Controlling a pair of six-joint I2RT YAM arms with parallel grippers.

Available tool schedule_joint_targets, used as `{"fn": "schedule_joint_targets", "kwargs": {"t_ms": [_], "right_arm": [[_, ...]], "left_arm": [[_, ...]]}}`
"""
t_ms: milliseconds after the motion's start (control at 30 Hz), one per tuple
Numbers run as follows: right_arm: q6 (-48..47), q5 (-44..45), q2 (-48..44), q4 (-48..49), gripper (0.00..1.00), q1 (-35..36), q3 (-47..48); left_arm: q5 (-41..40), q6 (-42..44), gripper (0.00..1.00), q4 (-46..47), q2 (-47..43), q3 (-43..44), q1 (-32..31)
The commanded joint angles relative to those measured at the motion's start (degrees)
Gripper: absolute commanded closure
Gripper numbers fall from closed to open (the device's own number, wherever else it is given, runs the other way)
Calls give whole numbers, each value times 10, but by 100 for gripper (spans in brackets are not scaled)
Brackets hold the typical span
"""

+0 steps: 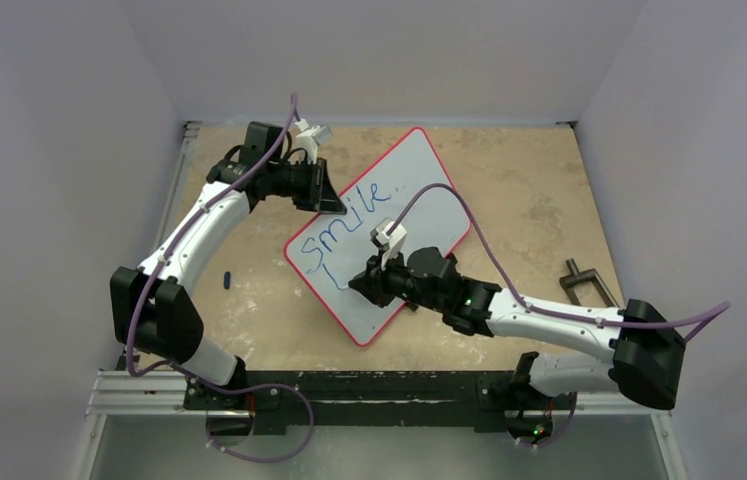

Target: Write a sentence on the whiteboard

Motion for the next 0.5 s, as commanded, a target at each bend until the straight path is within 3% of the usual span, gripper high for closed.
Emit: {"fn": "schedule_joint_targets", "kwargs": {"t_ms": [0,467], "right_arm": [[-10,5,-27,-11,100,-1,28],[-17,21,10,-8,100,-1,82]], "left_arm": [[-27,3,100,58,-35,5,3],[-27,3,100,57,-36,4,3]]}}
